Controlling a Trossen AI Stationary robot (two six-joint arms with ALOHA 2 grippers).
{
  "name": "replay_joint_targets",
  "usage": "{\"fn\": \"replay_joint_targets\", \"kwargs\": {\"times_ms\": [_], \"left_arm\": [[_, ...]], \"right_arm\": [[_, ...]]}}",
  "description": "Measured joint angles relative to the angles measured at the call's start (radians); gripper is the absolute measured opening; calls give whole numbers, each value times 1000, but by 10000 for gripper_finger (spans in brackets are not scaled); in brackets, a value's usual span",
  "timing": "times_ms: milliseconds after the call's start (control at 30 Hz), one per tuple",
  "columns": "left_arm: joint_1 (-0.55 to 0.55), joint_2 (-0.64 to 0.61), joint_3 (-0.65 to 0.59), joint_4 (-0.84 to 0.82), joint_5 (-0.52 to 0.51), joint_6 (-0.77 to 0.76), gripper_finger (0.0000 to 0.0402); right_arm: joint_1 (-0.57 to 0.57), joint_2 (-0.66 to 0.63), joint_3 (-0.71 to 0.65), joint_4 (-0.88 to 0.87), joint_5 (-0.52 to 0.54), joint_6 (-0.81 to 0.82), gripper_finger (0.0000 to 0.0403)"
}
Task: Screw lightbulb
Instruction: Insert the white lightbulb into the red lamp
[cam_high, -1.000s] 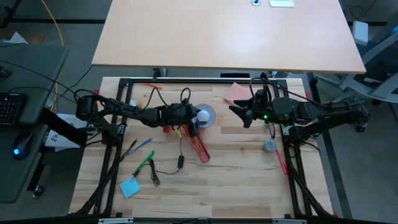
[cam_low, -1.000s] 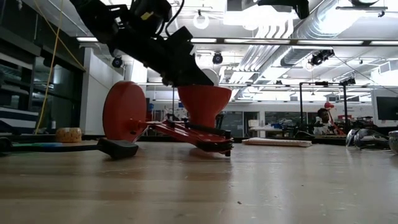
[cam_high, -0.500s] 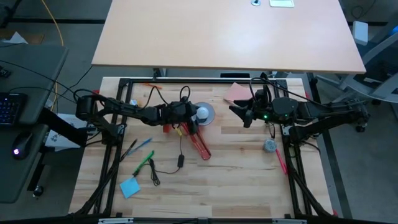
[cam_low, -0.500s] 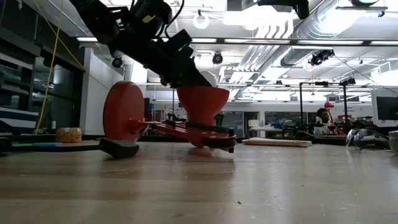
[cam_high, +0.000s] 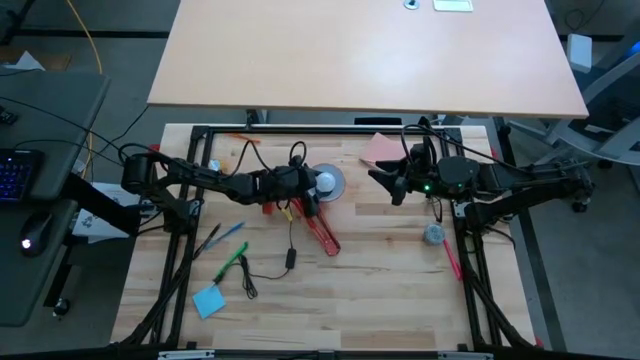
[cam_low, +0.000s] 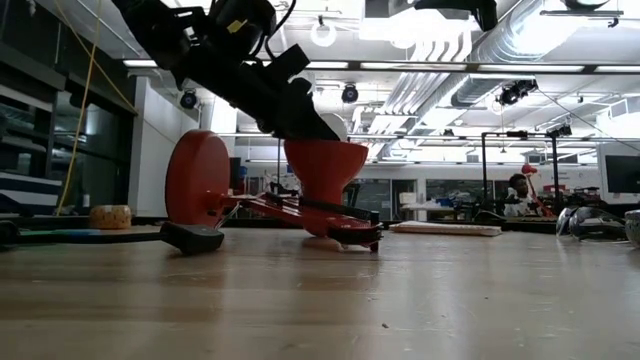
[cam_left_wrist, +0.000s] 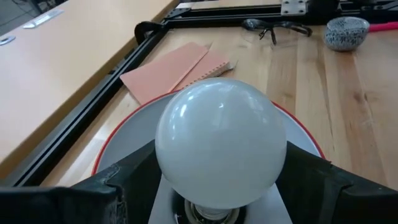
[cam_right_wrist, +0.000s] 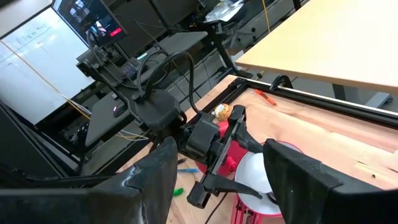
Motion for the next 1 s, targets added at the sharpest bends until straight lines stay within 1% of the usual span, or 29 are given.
{"fn": "replay_joint_targets", "kwargs": {"times_ms": [133, 233, 367, 433, 533, 667, 733, 867, 1000], "left_arm": [[1, 0, 0, 0, 0, 0, 272], [1, 0, 0, 0, 3, -5, 280], [13, 0, 0, -14, 96, -9, 290], [21, -2, 0, -28, 122, -29, 292], [32, -3, 2, -48, 136, -37, 292], [39, -7, 1, -30, 143, -36, 292], [40, -7, 0, -19, 134, -33, 292], [40, -7, -1, -12, 61, -14, 292], [41, -8, -2, -9, 22, 19, 292]], "right_arm": [[0, 0, 0, 0, 0, 0, 227], [0, 0, 0, 0, 0, 0, 227], [0, 0, 0, 0, 0, 0, 227], [0, 0, 0, 0, 0, 0, 227], [0, 0, 0, 0, 0, 0, 227], [0, 0, 0, 0, 0, 0, 227], [-1, 0, 0, 0, 0, 0, 227], [0, 0, 0, 0, 0, 0, 227], [-1, 0, 0, 0, 0, 0, 227]]}}
